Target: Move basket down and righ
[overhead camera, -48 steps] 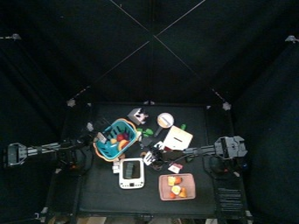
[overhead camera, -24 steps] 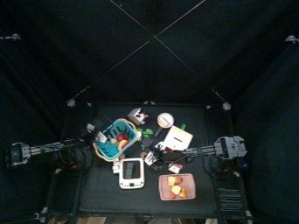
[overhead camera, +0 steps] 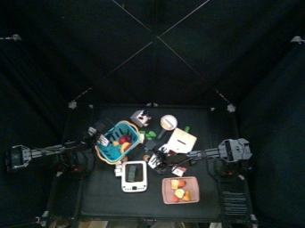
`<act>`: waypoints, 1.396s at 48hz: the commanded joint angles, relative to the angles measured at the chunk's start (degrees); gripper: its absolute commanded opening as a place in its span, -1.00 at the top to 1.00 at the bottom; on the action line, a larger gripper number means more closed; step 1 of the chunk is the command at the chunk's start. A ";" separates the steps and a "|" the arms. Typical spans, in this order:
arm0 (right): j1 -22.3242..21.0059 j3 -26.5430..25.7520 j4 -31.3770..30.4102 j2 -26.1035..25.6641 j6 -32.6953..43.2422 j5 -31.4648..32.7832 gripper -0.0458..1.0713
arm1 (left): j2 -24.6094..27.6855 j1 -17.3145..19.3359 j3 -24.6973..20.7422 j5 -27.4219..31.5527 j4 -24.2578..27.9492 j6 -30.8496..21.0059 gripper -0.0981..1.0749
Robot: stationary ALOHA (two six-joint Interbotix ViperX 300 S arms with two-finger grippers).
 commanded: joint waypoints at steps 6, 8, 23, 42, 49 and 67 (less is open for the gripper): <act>-0.35 -0.44 -0.18 -1.23 -0.09 0.26 -0.86 | 0.09 1.58 -0.88 -0.18 -0.26 -0.35 -0.64; -0.44 -0.35 -0.18 -1.14 -0.09 0.26 -0.86 | 0.09 1.76 -0.88 -0.26 -0.44 -0.35 -0.64; -0.53 0.00 -0.18 -0.97 -0.09 0.35 -0.86 | 0.62 2.20 -0.97 -1.49 -0.62 -0.35 -0.64; -0.62 0.09 -0.18 -0.88 -0.09 1.49 -0.86 | 5.01 3.25 -1.93 -3.43 -0.97 -0.18 -0.29; -0.62 0.18 -0.18 -0.88 -0.09 2.11 -0.86 | 4.92 4.66 -2.29 -3.43 -0.97 -0.44 -0.17; -0.62 0.70 -0.26 -0.79 -0.09 2.20 -0.86 | 5.01 5.80 -3.52 -2.81 -2.29 -0.26 -0.16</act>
